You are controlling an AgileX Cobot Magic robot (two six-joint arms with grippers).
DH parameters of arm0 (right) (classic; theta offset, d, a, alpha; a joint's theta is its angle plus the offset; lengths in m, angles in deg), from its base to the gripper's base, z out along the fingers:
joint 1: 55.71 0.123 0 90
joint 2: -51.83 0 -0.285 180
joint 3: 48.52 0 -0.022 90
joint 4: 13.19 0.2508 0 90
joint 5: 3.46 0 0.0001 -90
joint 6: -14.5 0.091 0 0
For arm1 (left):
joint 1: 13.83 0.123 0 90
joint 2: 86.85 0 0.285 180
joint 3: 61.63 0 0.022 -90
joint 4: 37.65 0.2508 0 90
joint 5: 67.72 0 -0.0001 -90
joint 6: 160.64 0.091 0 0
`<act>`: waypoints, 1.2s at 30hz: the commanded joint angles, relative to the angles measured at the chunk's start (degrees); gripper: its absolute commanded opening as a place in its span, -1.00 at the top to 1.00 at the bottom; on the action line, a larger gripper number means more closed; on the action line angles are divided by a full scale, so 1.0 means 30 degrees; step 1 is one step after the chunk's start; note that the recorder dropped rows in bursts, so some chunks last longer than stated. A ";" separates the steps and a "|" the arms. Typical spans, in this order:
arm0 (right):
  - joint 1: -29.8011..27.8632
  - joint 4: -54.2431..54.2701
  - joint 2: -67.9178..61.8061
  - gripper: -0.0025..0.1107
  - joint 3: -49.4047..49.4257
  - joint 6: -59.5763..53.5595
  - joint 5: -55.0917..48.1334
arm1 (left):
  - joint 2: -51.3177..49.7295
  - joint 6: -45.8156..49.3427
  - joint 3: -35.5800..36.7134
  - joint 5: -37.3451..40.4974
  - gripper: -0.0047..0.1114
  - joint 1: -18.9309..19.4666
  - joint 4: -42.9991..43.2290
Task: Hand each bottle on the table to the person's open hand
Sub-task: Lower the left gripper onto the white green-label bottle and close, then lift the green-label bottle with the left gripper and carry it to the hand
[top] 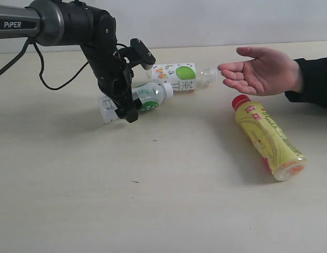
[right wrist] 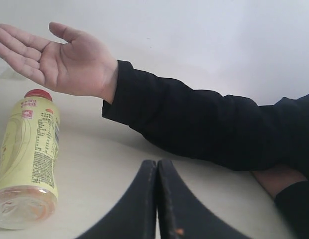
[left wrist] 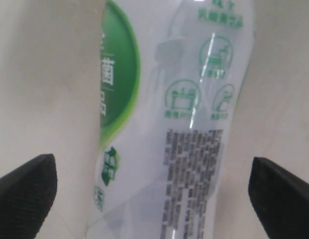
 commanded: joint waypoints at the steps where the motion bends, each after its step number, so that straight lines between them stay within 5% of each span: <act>1: -0.0108 -0.0162 0.0089 0.96 0.0092 -0.0134 0.0171 | -0.0261 0.0021 -0.0049 -0.0050 -0.89 0.0038 -0.0089; 9: -0.0108 -0.0162 0.0089 0.96 0.0092 -0.0134 0.0171 | -0.0395 0.0021 -0.0049 0.0052 -0.72 0.0038 -0.0089; 12: -0.0108 -0.0162 0.0089 0.96 0.0092 -0.0134 0.0102 | -0.0395 0.0021 -0.0049 0.0094 -0.32 0.0038 -0.0089; 18: -0.0108 -0.0162 0.0089 0.96 0.0092 -0.0134 0.0102 | -0.0395 -0.0078 -0.0049 0.0992 0.88 0.0038 -0.0052; 36: -0.0108 -0.0162 0.0089 0.96 0.0092 -0.0134 0.0102 | 0.1374 -0.0698 -0.0049 0.6113 0.92 -0.0914 -0.2636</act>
